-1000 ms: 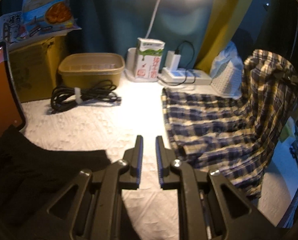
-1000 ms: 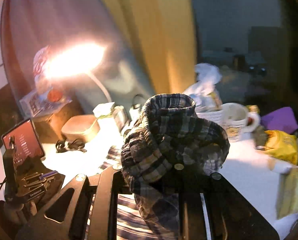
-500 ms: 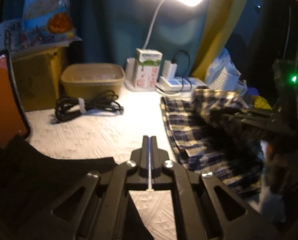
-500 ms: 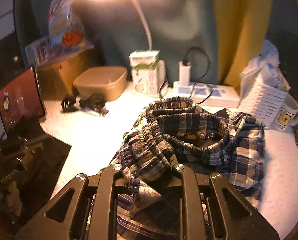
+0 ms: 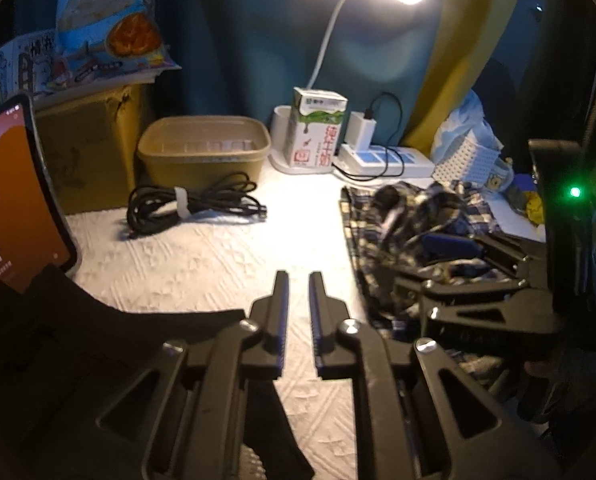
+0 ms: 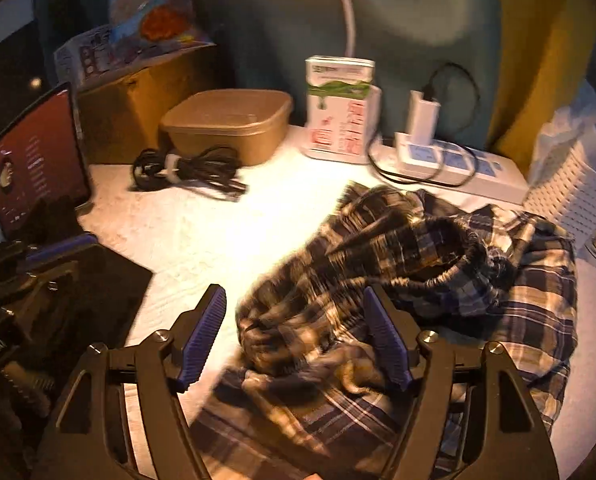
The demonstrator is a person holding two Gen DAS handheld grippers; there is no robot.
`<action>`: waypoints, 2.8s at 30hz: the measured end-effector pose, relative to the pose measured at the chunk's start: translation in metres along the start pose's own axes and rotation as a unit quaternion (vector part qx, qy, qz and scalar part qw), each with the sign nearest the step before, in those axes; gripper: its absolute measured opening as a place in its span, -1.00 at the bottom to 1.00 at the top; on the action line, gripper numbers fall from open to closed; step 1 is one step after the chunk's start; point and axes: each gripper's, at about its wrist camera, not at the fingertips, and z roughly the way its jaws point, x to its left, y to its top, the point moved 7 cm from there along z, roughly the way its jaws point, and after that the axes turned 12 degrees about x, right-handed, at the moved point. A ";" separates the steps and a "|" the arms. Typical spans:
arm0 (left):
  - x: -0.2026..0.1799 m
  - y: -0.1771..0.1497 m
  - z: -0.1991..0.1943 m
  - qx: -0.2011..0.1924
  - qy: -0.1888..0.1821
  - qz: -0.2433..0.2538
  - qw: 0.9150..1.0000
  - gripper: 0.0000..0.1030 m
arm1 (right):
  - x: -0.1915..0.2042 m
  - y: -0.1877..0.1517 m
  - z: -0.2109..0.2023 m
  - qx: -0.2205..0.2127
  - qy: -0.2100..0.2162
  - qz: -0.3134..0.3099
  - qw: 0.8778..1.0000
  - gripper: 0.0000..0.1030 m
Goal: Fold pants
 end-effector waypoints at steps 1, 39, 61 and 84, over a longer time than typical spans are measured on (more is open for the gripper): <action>0.000 0.000 -0.001 0.000 -0.007 -0.005 1.000 -0.80 | 0.003 0.000 -0.001 0.001 0.004 -0.004 1.000 0.44; -0.165 0.078 0.089 0.021 -0.055 0.200 0.978 -0.77 | -0.220 -0.075 -0.064 -0.048 -0.050 0.120 0.990 0.44; -0.132 0.071 0.133 0.089 -0.057 0.155 0.982 -0.88 | -0.220 -0.069 -0.051 -0.042 -0.026 0.105 0.993 0.44; -0.048 0.120 0.052 -0.023 -0.053 0.003 0.998 -0.68 | -0.216 -0.012 -0.030 -0.018 -0.090 0.035 0.995 0.38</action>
